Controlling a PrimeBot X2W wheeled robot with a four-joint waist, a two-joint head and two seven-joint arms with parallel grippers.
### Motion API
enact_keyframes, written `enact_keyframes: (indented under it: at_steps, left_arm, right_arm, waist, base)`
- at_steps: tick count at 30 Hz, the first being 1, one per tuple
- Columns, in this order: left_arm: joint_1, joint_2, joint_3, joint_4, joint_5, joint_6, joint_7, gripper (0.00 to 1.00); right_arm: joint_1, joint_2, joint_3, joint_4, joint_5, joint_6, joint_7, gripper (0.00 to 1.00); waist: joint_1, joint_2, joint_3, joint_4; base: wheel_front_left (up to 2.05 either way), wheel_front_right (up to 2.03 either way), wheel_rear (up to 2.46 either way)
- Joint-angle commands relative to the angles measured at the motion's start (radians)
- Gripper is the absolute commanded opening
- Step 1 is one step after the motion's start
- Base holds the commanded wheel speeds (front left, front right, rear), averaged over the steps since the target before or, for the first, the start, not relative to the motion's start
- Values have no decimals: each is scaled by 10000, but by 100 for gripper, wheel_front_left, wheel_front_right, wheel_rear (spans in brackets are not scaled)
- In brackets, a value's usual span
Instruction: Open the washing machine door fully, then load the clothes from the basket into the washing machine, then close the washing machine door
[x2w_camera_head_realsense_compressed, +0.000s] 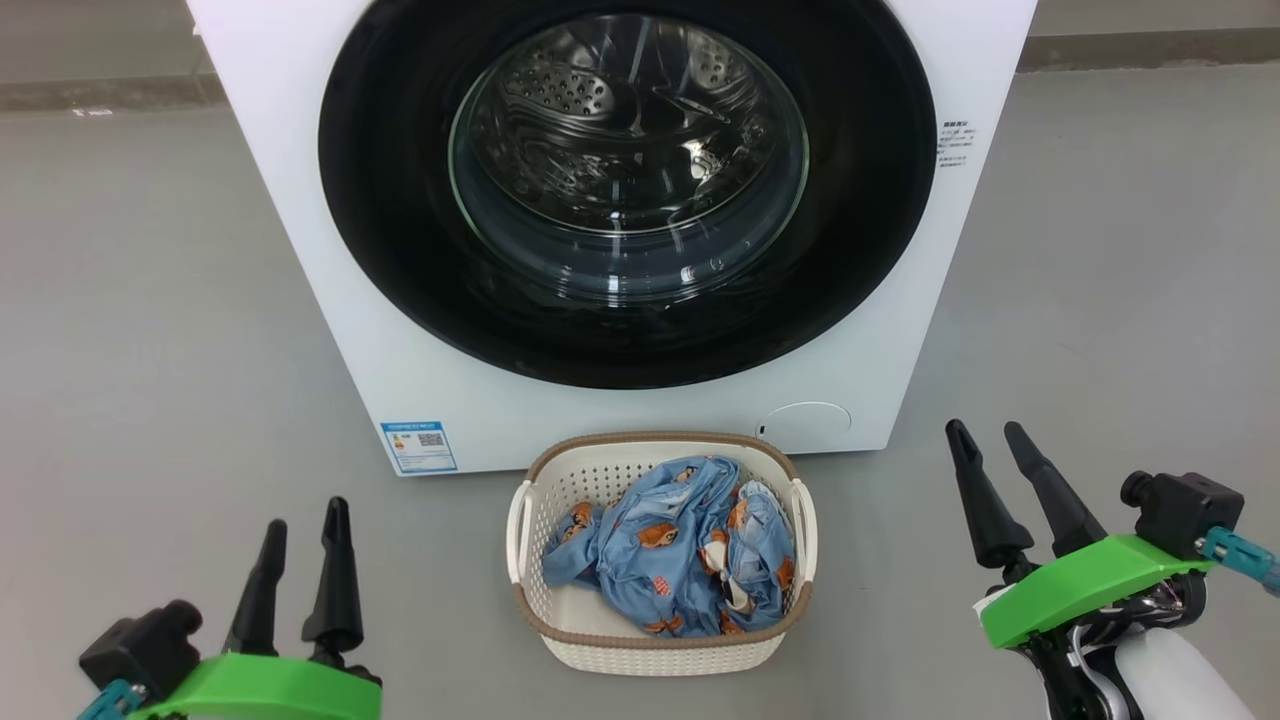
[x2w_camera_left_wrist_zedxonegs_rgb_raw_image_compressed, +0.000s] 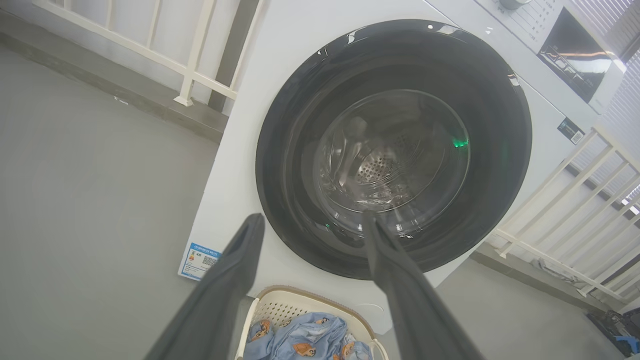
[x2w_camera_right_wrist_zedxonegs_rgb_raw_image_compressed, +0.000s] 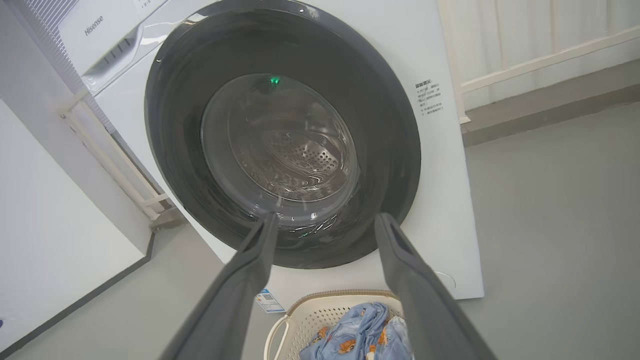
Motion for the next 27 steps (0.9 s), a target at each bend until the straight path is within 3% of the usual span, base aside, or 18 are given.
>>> enact_keyframes:
  at_steps: [1, 27]
  left_arm:
    - [-577, 255, 168, -214, 305, 74, -134, 100]
    - [-817, 686, -514, -486, 2891, 569, -727, 100]
  right_arm:
    - [-534, -175, 252, -189, -305, 49, -166, 100]
    - [-1180, -433, 994, 506, -2915, 59, -930, 100]
  waist:
    - [0, 0, -3, 1]
    - [0, 0, 106, 53]
  base:
    - [0, 0, 0]
    - [0, 0, 0]
